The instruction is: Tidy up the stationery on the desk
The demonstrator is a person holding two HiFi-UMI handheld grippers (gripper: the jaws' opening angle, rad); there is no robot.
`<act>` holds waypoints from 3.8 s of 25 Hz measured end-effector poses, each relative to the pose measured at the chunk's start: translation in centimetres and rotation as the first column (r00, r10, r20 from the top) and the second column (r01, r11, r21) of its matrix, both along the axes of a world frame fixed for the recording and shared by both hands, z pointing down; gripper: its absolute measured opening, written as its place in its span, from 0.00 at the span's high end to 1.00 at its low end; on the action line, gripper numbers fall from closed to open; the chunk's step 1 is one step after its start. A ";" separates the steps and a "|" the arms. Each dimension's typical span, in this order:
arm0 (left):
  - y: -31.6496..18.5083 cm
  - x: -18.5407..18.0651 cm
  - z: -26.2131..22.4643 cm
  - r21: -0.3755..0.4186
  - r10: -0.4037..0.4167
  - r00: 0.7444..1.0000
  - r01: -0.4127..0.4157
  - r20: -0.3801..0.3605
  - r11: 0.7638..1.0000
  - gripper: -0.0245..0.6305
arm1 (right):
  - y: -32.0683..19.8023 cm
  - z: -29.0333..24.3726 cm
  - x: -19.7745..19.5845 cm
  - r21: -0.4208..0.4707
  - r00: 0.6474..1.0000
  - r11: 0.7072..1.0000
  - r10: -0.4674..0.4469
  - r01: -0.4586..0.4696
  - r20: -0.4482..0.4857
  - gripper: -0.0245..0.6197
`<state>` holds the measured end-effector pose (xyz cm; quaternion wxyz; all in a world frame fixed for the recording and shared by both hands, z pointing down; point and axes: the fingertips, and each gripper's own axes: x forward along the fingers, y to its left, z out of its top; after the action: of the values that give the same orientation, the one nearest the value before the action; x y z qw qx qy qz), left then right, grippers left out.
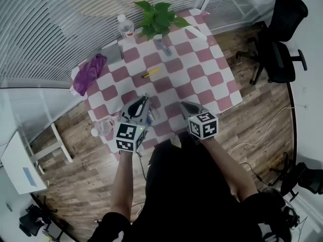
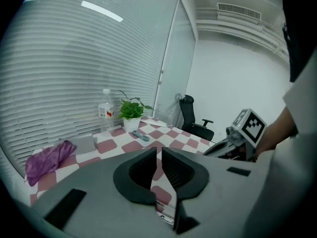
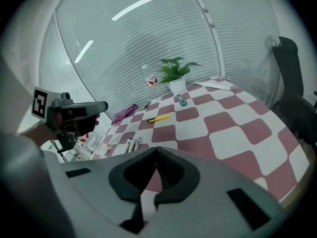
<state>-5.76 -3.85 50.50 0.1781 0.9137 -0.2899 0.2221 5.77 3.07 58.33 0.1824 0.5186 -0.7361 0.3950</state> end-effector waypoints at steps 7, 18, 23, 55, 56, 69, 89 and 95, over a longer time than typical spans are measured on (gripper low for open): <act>-4.3 2.6 3.6 0.009 0.028 0.993 -0.029 0.115 1.000 0.89 | 0.6 0.5 3.9 -0.019 0.999 1.000 0.020 -0.020 0.036 0.93; -7.7 5.2 11.5 -0.061 0.143 0.925 -0.130 0.352 0.990 0.72 | 2.1 2.1 7.4 -0.061 0.998 0.996 -0.058 0.059 0.022 0.93; -8.7 5.4 14.1 -0.101 0.193 0.890 -0.166 0.413 0.981 0.69 | 2.7 3.0 8.2 -0.085 0.997 0.994 -0.067 0.069 0.024 0.93; -8.0 4.9 16.2 -0.227 -0.012 0.889 0.130 0.458 0.965 0.83 | 3.1 1.6 10.9 -0.025 0.991 1.000 0.021 -0.018 0.131 0.93; -7.6 4.7 15.8 -0.227 -0.038 0.888 0.159 0.459 0.961 0.83 | 3.0 1.5 10.9 -0.019 0.990 1.000 0.020 -0.017 0.136 0.93; -0.5 2.0 12.3 -0.274 -0.505 0.807 0.583 0.306 0.765 0.83 | 2.6 -0.4 10.5 0.032 0.988 0.999 -0.020 0.016 0.153 0.93; 5.6 0.7 16.1 -0.305 -0.607 0.627 0.774 0.489 0.554 0.83 | 4.7 -0.2 9.8 -0.002 0.985 0.989 -0.149 0.150 0.089 0.93; 5.5 1.6 16.6 -0.334 -0.627 0.637 0.770 0.449 0.544 0.83 | 4.7 -0.3 9.6 -0.008 0.979 0.983 -0.184 0.185 0.086 0.93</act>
<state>-4.16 1.62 67.13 0.4383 0.5993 -0.5870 0.3229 15.34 7.77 58.04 0.1909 0.4293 -0.7850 0.4039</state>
